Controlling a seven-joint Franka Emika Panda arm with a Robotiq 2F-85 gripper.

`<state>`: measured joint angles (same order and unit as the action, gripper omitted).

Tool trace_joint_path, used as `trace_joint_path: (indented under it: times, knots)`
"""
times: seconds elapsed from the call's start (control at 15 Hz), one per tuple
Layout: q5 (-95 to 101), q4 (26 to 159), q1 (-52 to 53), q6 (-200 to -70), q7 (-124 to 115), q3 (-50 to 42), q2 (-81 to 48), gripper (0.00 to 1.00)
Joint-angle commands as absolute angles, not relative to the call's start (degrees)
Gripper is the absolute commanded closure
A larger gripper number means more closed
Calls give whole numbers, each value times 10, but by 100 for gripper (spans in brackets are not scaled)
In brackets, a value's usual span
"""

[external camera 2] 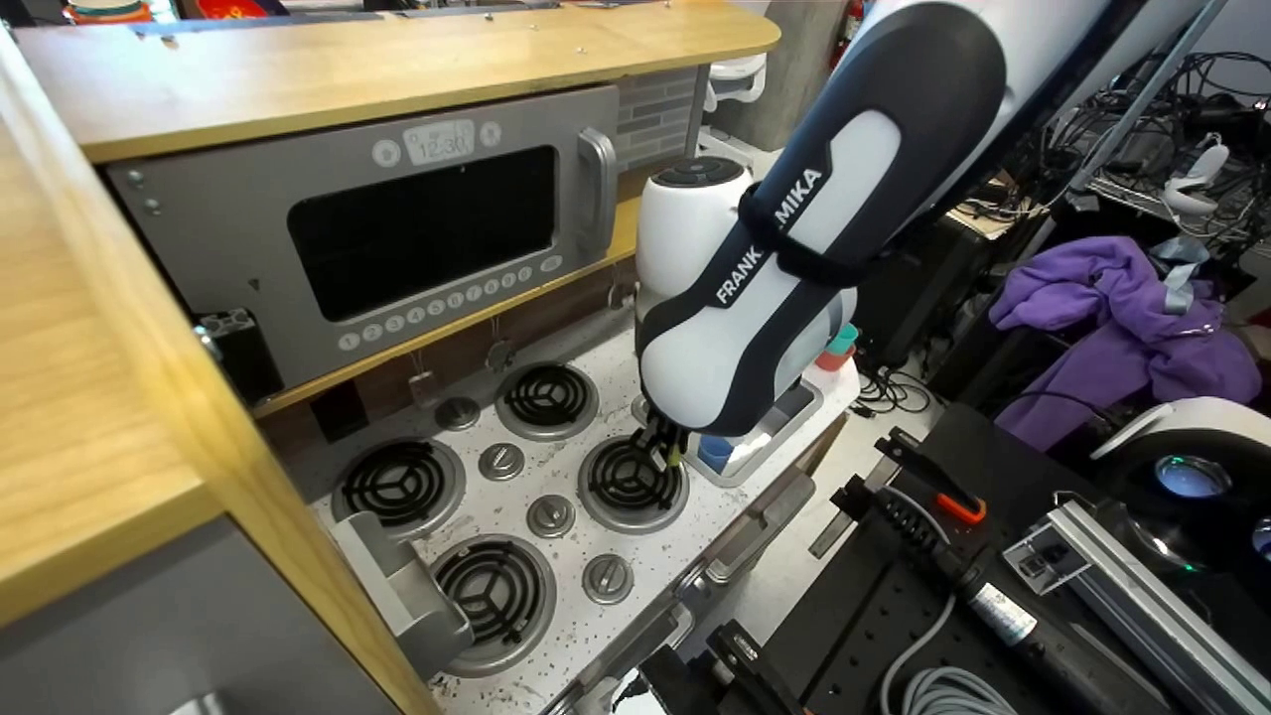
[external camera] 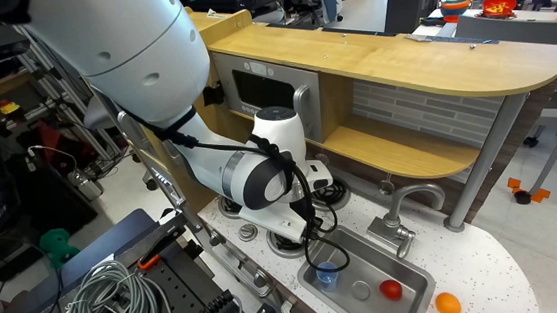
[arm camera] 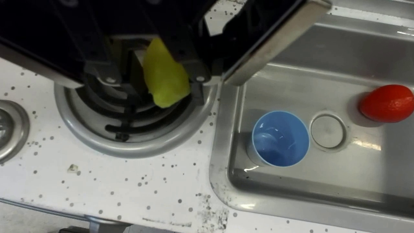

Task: Remove the plastic lemon from the sink and put it on the stove

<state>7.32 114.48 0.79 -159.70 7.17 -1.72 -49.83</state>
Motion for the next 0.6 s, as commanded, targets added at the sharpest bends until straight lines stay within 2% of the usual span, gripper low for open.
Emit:
trace_joint_path:
  times: [0.0,0.53]
  knots:
    - [81,1115,25,-1591,58,-25,-524,87]
    - [85,1132,33,-1603,57,-28,-520,87]
